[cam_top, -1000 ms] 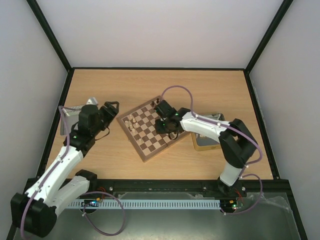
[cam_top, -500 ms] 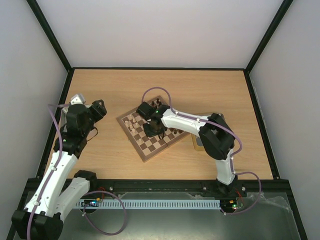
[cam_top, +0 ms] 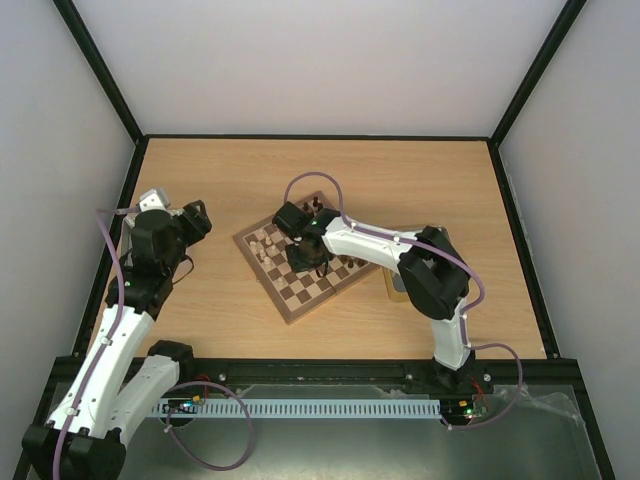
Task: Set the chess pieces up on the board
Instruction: Place the chess piece on the chessboard.
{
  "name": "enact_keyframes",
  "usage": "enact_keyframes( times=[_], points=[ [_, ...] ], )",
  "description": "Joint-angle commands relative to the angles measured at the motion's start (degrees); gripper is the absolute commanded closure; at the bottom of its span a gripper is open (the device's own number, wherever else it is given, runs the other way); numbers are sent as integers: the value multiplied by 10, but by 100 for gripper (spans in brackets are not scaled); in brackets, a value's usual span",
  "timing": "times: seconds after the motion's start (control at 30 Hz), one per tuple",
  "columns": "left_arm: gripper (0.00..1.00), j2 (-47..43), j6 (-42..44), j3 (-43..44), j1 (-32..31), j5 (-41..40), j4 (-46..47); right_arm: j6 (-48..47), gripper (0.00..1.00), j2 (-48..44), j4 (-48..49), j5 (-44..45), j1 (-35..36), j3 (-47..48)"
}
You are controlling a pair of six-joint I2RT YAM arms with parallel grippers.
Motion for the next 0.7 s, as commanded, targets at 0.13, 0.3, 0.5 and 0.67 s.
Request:
enact_keyframes(
  times=[0.13,0.3,0.5,0.67],
  points=[
    [24,-4,11,-1,-1,-9,0,1,98,1,26,10,11,8],
    [24,-4,11,0,-1,-5,0,-7,98,30,25,14,30,60],
    [24,-1,11,0,-1,-3,0,-12,98,64,21,35,38,104],
    [24,-2,12,-2,-1,-2,0,-18,97,87,13,44,39,130]
  ],
)
